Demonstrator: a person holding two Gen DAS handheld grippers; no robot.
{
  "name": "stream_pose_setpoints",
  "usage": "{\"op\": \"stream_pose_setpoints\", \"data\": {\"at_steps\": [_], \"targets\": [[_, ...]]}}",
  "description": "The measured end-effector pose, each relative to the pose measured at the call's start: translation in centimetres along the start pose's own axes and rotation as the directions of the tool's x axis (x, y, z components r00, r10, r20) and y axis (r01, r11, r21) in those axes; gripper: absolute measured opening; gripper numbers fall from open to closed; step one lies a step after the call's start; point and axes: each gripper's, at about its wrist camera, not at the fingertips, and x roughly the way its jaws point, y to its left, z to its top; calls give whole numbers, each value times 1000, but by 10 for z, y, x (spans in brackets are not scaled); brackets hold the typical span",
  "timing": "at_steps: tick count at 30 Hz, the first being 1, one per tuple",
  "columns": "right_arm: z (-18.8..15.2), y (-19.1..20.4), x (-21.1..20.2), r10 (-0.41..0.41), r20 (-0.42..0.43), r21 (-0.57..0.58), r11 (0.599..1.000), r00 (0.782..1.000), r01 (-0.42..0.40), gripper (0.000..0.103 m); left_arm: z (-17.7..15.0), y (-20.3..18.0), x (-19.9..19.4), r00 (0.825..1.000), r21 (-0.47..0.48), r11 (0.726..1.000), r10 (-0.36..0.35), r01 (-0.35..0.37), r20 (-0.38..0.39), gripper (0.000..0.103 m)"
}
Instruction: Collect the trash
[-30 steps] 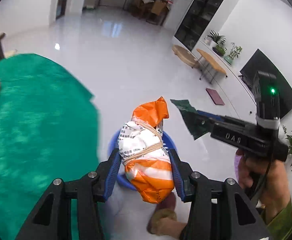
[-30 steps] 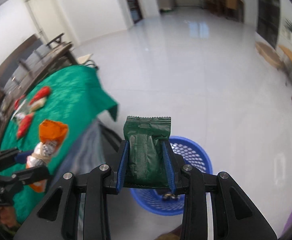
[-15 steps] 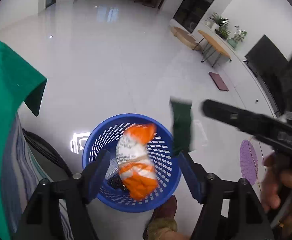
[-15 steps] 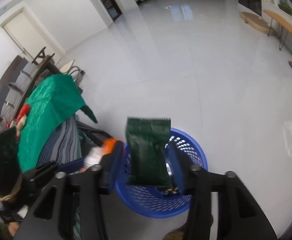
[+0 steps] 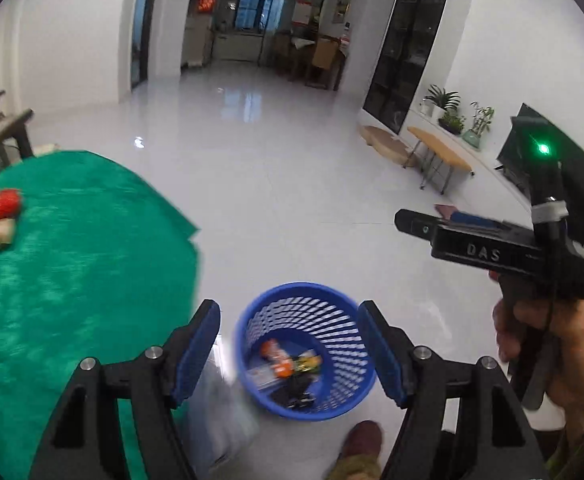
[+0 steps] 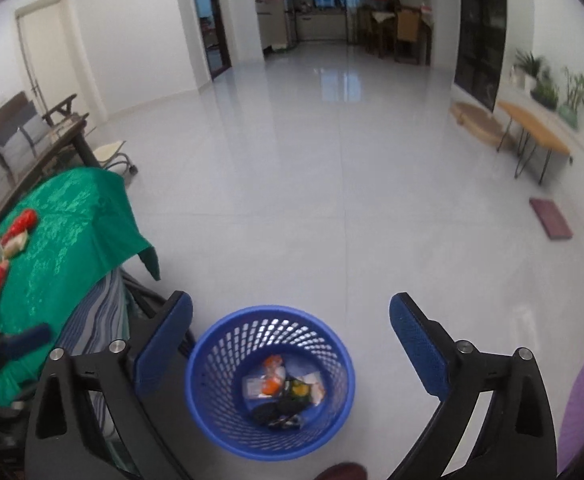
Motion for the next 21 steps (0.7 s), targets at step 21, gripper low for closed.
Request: {"op": "stream_pose_setpoints", "data": {"at_steps": [21], "targets": [[-86,293,-30,297,39,-463,851,954,-246,100,-133,243,-144,931,-284,888,331,-362,-152,80]]}}
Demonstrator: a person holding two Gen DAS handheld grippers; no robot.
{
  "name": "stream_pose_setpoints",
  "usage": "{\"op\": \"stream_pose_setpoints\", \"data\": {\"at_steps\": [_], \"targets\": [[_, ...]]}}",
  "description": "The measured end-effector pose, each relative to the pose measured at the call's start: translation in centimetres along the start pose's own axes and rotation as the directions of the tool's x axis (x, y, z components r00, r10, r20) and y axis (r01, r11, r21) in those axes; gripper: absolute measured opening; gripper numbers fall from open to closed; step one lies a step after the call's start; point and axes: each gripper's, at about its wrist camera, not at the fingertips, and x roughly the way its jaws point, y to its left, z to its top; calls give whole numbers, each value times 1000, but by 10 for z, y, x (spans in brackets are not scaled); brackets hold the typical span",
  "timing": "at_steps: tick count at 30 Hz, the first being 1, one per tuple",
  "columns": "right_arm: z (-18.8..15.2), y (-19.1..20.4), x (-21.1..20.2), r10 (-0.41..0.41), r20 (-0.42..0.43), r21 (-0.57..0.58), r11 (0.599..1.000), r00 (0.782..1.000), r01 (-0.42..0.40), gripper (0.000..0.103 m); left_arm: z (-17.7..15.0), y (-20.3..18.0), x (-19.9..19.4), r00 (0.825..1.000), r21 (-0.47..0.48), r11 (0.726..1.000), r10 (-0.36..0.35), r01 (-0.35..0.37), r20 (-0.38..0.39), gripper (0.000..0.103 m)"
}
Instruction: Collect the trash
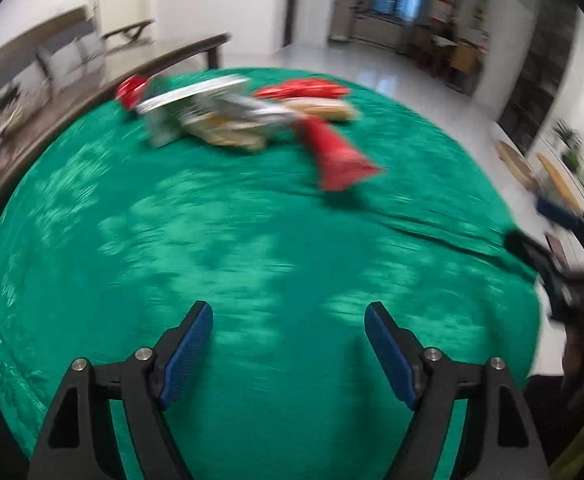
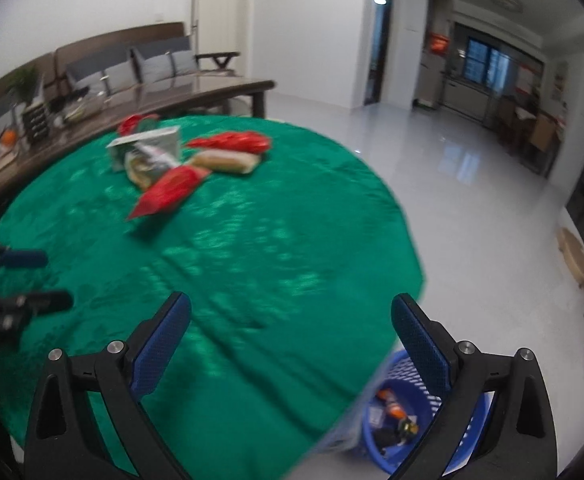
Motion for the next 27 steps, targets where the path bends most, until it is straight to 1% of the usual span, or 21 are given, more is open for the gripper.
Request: {"op": "stream_pose_setpoints", "data": {"at_steps": [2,5,8,11,13,15,17,19,21,22,23,25,27], "targets": [[2,18,6,10,0,-30,999,1000,-10,100,7,23,6,1000,-22,1000,13,-13,7,80],[5,31,15,22,-11,-45,999,1000,-23,100,14,44,13,998,-22,997,70,-70,5,80],[12,38,24,68,-41,7,998,997,-68,100,17,58,19,996,-27,996,87,-87,2,80],[34,41,41,141,-75,90,987,987,-134,100,19,60,22,995,-17,995,97,-97,21,80],[53,51,57,175,-95,113,980,980,-164,100,19,61,24,995,-7,995,98,-98,34,81],[74,62,75,202,-115,125,974,973,-188,95,20,61,25,994,-7,995,98,-98,45,81],[90,75,95,210,-143,116,974,967,-194,85,22,62,25,994,-9,995,96,-96,46,81],[102,85,119,203,-192,109,977,960,-185,79,21,62,24,994,-9,995,95,-95,46,82],[104,91,137,182,-243,93,982,953,-164,67,21,61,24,995,-9,996,93,-93,45,82],[103,90,143,179,-258,88,983,949,-161,40,21,61,24,995,-8,996,93,-93,44,83],[101,90,146,181,-273,84,983,945,-164,22,21,61,24,995,-7,996,94,-93,44,83],[95,85,142,190,-274,84,981,943,-173,22,21,61,24,995,-7,996,93,-93,44,83],[85,80,127,169,-262,57,985,950,-160,21,21,61,24,995,-8,996,94,-94,44,83]]}}
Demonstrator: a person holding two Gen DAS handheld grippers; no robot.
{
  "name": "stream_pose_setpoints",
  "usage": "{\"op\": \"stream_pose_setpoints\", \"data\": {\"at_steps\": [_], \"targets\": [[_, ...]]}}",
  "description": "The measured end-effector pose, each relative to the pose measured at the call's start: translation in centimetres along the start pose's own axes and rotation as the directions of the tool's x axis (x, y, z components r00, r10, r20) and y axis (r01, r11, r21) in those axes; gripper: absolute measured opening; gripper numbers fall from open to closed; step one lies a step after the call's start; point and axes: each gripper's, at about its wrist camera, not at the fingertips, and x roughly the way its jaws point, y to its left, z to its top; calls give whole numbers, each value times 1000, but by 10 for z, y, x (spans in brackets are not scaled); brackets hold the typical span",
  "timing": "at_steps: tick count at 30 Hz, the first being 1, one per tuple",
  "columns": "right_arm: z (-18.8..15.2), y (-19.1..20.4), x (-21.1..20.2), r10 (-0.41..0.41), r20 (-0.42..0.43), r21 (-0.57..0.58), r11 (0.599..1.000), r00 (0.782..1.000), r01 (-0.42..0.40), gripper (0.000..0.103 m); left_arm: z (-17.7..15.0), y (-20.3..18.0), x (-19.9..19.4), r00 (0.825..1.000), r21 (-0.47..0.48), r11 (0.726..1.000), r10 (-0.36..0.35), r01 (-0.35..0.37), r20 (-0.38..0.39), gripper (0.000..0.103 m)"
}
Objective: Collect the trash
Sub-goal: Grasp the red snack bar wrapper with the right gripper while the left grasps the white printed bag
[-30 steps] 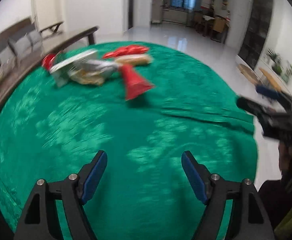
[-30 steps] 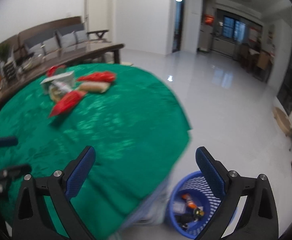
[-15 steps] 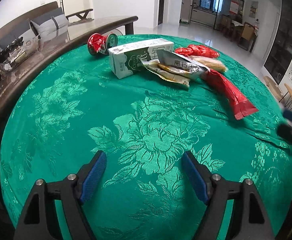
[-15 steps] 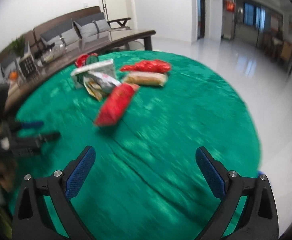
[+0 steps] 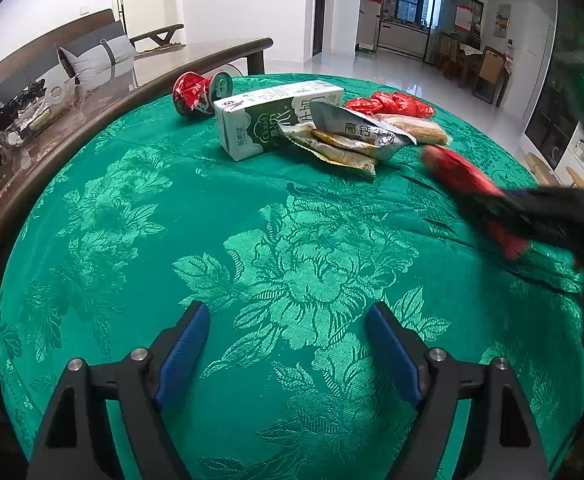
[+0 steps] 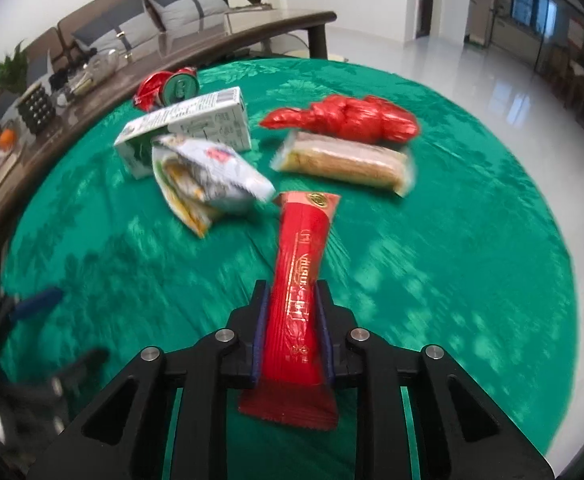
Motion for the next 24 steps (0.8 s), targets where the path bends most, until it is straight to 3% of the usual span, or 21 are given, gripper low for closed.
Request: {"op": "stream_pose_setpoints", "data": {"at_steps": [3,7,11,16,19,24], "targets": [[-31,-7,-26,-38,36,-36,999,999,39,21,3,0,1,1000,-29,1000,8,-9,-14,84],[-63,-23,-39,-22,69,9,1000,997,21,21,40,-12,-7,994,-113,987,-112,111,-3,84],[-62,-25,-44,-8,90,-14,1000,996,10,21,107,-48,-1,997,-93,993,-73,76,41,84],[-68,-30,-45,18,98,-1,1000,995,-18,21,154,-78,57,997,-110,991,73,-74,-8,84],[-71,-29,-48,18,102,-20,1000,995,-16,22,146,-78,83,985,-88,982,161,-167,-63,84],[-75,-35,-52,28,96,-13,1000,995,-27,22,100,-41,54,991,-75,989,129,-131,-37,84]]}}
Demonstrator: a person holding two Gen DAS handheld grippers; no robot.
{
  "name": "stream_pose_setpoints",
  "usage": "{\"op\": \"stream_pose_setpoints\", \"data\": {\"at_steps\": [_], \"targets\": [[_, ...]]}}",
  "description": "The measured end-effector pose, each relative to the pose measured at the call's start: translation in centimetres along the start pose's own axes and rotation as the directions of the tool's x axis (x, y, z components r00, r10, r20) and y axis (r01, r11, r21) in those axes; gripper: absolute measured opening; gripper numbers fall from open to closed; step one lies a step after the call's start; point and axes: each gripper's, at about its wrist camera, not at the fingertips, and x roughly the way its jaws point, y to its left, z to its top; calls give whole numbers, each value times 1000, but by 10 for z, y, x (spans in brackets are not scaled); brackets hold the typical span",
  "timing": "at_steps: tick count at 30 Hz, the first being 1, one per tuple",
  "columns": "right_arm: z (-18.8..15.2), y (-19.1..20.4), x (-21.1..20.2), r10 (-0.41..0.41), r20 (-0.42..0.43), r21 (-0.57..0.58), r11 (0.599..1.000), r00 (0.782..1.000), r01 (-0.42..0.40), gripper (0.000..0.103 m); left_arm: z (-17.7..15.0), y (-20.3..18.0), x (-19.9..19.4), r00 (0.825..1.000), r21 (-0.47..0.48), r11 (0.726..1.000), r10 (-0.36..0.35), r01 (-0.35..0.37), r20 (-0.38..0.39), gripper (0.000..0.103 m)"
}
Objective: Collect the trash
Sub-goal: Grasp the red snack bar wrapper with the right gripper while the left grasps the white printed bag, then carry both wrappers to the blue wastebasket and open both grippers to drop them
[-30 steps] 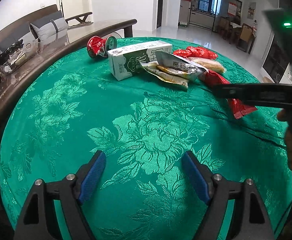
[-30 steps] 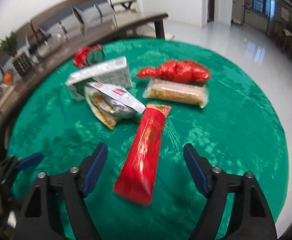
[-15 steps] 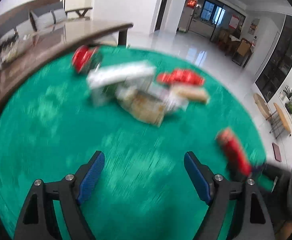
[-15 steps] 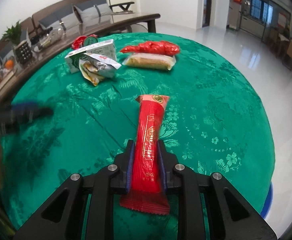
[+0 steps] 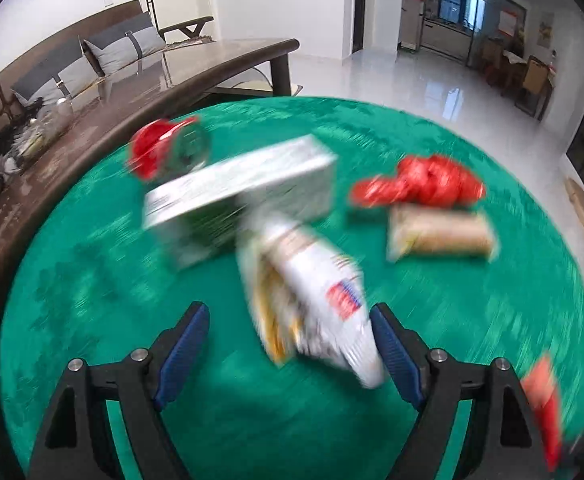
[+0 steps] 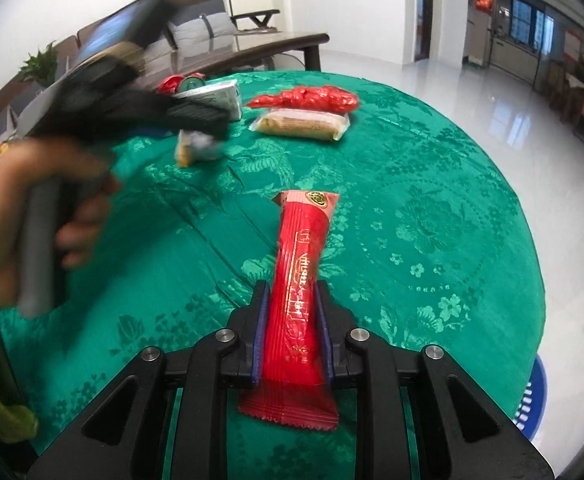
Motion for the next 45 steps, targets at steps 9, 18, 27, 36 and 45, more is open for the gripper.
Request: {"op": "stream_pose_setpoints", "data": {"at_steps": [9,18,27,36,45], "targets": [[-2,6,0,2,-9,-5,1000,1000,-2,30,-20,53,-28,962,72,961,-270,267,40,84],[5,0,-3,31,-7,-4,1000,999,-31,64,4,6,9,951,316,898,-306,305,-50,84],[14,-7,2,58,-52,7,998,997,-57,21,-13,3,-13,965,299,918,-258,261,-51,31],[-5,6,-24,113,-56,-15,993,992,-114,21,-93,-8,-82,953,133,944,-293,301,-70,33],[-21,6,-26,93,-73,-52,994,993,-97,44,-111,-20,-83,967,216,943,-255,252,-14,78]]}}
